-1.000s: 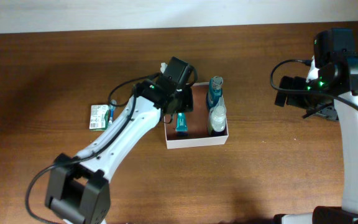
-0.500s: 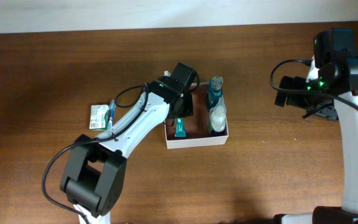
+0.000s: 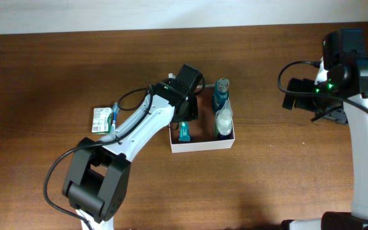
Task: Pack container
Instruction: 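Lower the toothpaste into the box and release it, then withdraw the left gripper left toward the second toothbrush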
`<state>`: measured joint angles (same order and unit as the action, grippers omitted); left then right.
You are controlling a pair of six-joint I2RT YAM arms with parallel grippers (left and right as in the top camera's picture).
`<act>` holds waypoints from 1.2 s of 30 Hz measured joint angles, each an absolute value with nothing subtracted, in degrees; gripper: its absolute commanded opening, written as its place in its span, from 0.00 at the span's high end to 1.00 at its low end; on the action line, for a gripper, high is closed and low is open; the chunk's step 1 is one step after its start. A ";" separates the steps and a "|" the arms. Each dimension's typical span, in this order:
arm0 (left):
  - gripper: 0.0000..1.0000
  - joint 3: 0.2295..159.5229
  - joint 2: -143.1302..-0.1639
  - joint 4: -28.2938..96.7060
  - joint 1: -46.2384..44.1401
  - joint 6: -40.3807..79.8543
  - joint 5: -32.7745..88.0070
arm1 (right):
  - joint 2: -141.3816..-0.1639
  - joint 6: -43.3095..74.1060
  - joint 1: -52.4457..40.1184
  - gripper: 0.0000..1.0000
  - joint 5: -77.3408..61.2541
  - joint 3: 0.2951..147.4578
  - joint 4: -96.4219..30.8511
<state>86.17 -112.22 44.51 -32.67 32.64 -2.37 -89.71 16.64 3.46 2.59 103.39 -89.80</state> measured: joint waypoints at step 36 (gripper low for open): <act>0.81 95.04 -101.01 67.07 -14.81 15.27 -5.78 | -89.71 16.69 3.46 0.02 2.59 103.39 -89.80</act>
